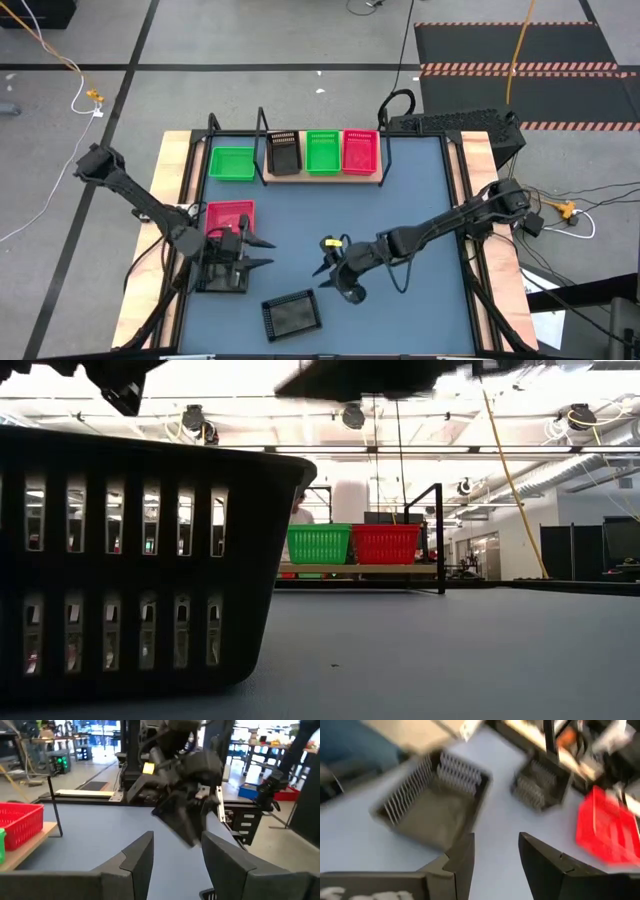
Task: Stack baskets on shelf by color
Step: Stack the bottom black bin on top of the black bin on the shelf
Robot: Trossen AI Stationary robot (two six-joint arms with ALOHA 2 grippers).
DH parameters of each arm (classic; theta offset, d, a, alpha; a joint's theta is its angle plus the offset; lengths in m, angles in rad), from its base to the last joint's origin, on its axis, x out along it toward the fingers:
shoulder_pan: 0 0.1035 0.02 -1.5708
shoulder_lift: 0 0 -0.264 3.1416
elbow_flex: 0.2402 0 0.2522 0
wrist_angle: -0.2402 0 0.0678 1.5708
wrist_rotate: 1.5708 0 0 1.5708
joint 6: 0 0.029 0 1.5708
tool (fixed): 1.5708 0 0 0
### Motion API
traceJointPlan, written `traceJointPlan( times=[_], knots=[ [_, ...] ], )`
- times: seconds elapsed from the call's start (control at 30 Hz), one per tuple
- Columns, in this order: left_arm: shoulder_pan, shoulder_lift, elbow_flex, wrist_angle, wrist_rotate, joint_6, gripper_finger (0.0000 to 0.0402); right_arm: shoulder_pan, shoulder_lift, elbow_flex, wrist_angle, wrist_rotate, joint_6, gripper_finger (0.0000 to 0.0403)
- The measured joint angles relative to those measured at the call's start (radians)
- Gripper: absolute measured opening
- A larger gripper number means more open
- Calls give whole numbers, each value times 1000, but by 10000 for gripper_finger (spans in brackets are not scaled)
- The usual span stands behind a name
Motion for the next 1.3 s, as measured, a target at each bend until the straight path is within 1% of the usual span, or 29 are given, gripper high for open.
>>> traceJointPlan(
  times=[0.1,0.17,0.23,0.3,0.4,0.47,0.57,0.63,0.83,1.03,1.17,1.3],
  knots=[
    [30,41,0,18,0,-11,168,23,30,-1,-52,59,-18,146],
    [51,58,0,35,0,-11,168,37,60,-1,-85,39,-53,146],
    [75,69,0,42,0,-16,168,50,96,-1,-102,-18,-122,146],
    [96,77,0,38,0,-32,168,65,130,-1,-97,-17,-212,146],
    [125,85,0,38,-1,-53,168,82,182,30,-78,78,-354,146],
    [136,85,0,34,-2,-55,168,88,205,60,-83,134,-420,146],
    [145,85,0,35,-2,-59,168,88,224,101,-91,159,-447,145],
    [145,85,0,35,-2,-59,168,88,225,108,-99,158,-476,143],
    [144,85,0,18,-1,-56,168,103,226,109,-93,158,-665,125],
    [144,85,0,-13,-1,-84,168,102,227,109,-72,144,-784,103],
    [144,85,0,-17,-1,-95,168,103,232,109,-68,65,-808,98],
    [145,85,0,-18,-1,-102,168,103,274,109,-15,51,-816,98]
  ],
)
